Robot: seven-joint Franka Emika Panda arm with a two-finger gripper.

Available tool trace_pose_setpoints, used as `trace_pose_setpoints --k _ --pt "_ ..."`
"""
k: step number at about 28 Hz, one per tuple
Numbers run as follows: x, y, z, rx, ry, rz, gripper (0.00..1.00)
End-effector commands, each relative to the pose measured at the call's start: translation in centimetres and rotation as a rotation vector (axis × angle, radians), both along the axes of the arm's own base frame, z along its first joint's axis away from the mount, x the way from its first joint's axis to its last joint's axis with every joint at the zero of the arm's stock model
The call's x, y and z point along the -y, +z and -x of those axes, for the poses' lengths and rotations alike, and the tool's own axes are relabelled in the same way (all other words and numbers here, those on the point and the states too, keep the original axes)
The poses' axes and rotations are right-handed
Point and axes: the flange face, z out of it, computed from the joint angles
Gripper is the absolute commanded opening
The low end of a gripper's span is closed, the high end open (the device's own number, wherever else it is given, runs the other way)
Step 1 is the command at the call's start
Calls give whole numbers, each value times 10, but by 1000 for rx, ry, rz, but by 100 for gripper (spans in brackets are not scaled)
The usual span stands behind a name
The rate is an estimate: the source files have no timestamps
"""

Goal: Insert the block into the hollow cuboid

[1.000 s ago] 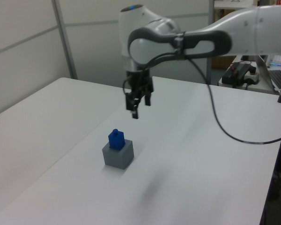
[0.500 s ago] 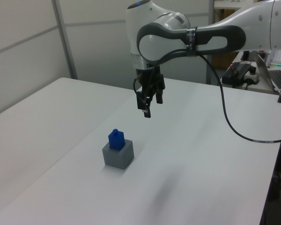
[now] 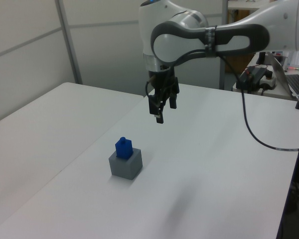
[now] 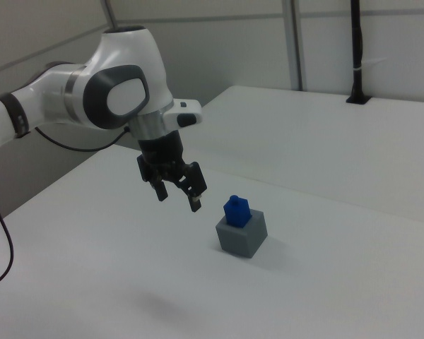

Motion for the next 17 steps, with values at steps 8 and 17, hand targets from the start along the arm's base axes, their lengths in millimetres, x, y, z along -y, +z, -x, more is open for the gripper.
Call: trace_pose_setpoints --k 8,17 --pt "6 1 9 62 -38 8 100" --pt "11 4 8 68 -53 1 100"
